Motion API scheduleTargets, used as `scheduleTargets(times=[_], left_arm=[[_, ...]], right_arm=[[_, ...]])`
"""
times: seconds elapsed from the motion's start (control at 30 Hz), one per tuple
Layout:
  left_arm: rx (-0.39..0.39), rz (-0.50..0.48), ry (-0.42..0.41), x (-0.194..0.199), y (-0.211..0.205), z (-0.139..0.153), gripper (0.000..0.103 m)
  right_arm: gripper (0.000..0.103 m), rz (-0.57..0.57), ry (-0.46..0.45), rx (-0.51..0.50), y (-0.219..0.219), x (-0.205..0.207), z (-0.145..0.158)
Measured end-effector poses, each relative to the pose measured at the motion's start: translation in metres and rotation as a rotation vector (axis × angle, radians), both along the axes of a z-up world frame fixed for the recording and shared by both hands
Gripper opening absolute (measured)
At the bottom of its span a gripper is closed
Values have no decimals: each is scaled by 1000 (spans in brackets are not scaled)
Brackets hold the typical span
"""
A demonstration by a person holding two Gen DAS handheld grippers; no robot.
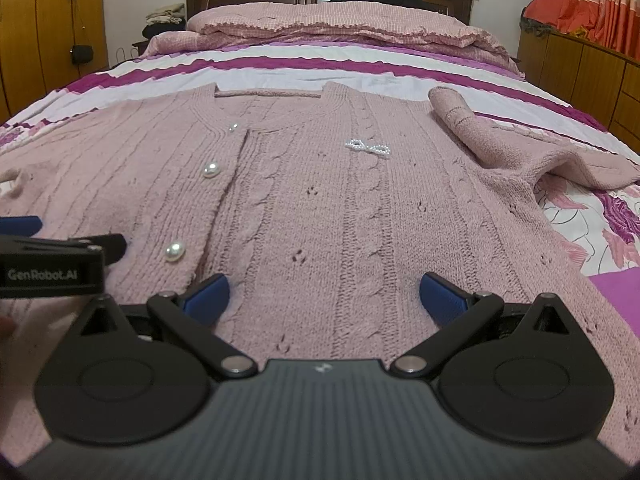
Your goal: Fold small clothes
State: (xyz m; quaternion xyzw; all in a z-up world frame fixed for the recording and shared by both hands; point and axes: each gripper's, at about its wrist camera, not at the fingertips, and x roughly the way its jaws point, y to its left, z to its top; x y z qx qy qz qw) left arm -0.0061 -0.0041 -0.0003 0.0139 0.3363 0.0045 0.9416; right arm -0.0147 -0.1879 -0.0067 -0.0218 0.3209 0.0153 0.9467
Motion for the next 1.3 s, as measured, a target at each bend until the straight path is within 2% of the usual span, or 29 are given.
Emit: scheduleTargets(times=[1.3], left_arm=[[3,0,-4,-1,0,-1,103]], right_arm=[[103,0,9,-3,1,1,0]])
